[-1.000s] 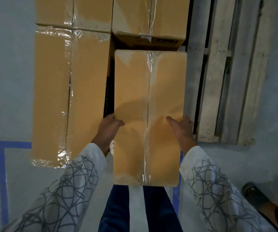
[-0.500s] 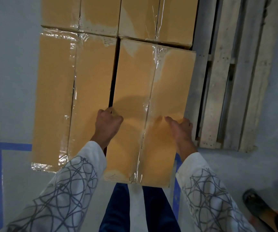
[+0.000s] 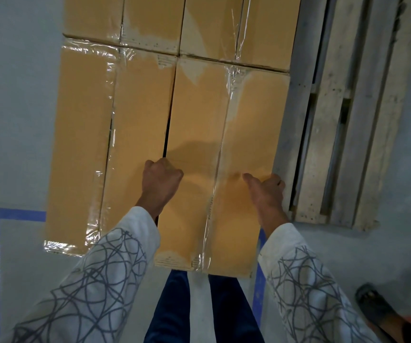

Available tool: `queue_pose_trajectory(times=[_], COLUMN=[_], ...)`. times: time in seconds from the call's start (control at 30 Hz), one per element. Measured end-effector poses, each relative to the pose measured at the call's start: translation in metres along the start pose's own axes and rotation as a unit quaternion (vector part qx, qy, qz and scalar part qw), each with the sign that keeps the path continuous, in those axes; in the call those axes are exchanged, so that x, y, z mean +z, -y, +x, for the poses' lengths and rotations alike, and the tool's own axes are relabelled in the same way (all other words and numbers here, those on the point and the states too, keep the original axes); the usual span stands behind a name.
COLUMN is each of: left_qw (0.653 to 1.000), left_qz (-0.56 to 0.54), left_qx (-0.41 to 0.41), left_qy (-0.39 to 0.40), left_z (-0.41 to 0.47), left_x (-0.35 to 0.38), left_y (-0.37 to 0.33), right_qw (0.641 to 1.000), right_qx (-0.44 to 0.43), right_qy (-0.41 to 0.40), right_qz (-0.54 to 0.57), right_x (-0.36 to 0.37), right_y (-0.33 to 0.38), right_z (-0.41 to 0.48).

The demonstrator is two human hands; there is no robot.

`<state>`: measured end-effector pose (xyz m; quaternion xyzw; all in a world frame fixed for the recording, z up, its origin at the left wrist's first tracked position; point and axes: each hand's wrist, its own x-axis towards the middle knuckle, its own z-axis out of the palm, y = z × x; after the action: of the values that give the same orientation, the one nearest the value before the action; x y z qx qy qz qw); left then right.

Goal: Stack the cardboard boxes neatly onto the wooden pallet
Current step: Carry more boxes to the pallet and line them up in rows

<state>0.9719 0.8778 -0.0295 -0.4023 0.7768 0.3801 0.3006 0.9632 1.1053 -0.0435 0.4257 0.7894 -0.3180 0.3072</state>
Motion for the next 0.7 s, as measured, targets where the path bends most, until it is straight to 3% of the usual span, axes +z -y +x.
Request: queue_pose_trajectory(times=[0.27, 0.47, 0.6, 0.7], left_qw=[0.996, 0.999, 0.999, 1.000], left_qz=[0.074, -0.034, -0.021, -0.002], left_qx=[0.053, 0.005, -0.024, 0.009], left_qy=[0.003, 0.011, 0.016, 0.006], left_z=[-0.010, -0.007, -0.001, 0.003], left_x=[0.001, -0.005, 0.001, 0.006], left_y=[-0.003, -0.001, 0.008, 0.013], right_qw=[1.000, 1.000, 1.000, 0.999], right_qx=[0.012, 0.011, 0.008, 0.007], right_qy=[0.005, 0.008, 0.014, 0.020], right_qz=[0.012, 0.013, 0.021, 0.026], right_x=[0.002, 0.004, 0.004, 0.003], right_y=[0.005, 0.003, 0.003, 0.003], right_z=[0.001, -0.001, -0.002, -0.001])
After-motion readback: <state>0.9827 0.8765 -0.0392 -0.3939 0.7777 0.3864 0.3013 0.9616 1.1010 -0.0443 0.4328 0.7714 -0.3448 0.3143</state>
